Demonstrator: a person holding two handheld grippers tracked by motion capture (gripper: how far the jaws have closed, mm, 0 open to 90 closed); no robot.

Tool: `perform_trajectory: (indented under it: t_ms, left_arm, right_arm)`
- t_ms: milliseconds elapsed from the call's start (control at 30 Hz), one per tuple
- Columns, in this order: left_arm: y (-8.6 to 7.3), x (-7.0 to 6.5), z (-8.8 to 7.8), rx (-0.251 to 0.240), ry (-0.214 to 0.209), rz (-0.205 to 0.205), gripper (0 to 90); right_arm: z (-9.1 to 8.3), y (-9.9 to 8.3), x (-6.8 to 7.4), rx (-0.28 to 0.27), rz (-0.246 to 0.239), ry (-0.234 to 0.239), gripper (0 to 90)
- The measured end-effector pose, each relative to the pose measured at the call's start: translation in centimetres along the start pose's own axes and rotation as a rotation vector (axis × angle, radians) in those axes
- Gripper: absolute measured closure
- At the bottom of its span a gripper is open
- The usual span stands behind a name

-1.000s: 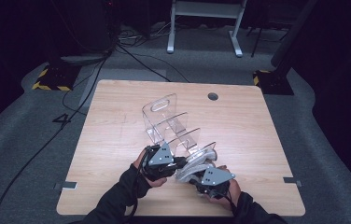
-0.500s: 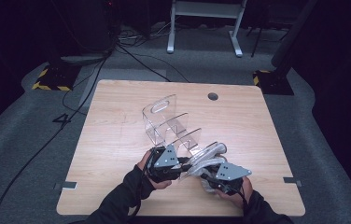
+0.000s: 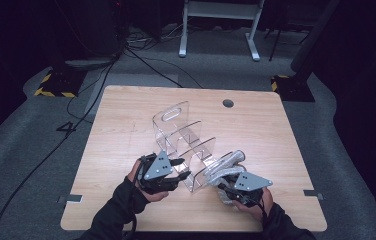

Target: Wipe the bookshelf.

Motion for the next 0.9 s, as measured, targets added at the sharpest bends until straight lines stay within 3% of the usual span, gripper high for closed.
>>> perform_trajectory:
  t_ms: [67, 133, 233, 467, 533, 667, 767, 900]
  left_arm:
    - [-0.2, 0.8, 0.2, -0.008, 0.018, -0.032, 52.6]
    - [-0.3, 1.0, 0.6, -0.002, 0.02, -0.037, 52.0]
    - [-0.4, 1.0, 1.7, 0.027, 0.013, -0.005, 50.3]
    - [-0.8, 1.6, 2.9, 0.06, 0.026, 0.002, 44.1]
    - [-0.9, 2.0, 2.9, 0.062, 0.006, -0.002, 42.9]
    - [-0.9, 2.5, 3.2, 0.056, -0.07, 0.002, 31.3]
    - [-0.8, 2.7, 3.7, 0.074, -0.071, 0.03, 24.4]
    - [-0.6, 2.7, 3.8, 0.077, -0.071, 0.038, 22.8]
  right_arm:
    - [0.0, 0.0, -0.1, 0.0, -0.005, -0.004, 74.3]
    - [0.0, 0.0, -0.1, 0.0, -0.006, -0.005, 74.3]
    - [-0.1, 0.1, -0.2, 0.001, -0.007, -0.012, 74.2]
    - [-0.1, 0.0, -0.5, 0.002, 0.0, -0.021, 74.2]
    - [-0.1, -0.1, -0.6, 0.003, 0.008, -0.02, 74.2]
    - [-0.1, -0.2, -0.8, 0.005, 0.013, -0.027, 74.1]
    - [-0.1, -0.2, -1.0, 0.007, 0.02, -0.031, 74.1]
    - [-0.3, -0.2, -1.2, 0.002, 0.023, -0.032, 74.0]
Point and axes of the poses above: each handheld gripper's, and its own axes: z roughly forward along the jaws, y roughly out of its top, x roughly to its left, the point moved 3 cm from there along z, roughly forward along the jaws, and after that the axes turned 4 degrees about -y, right-handed, at the moved point
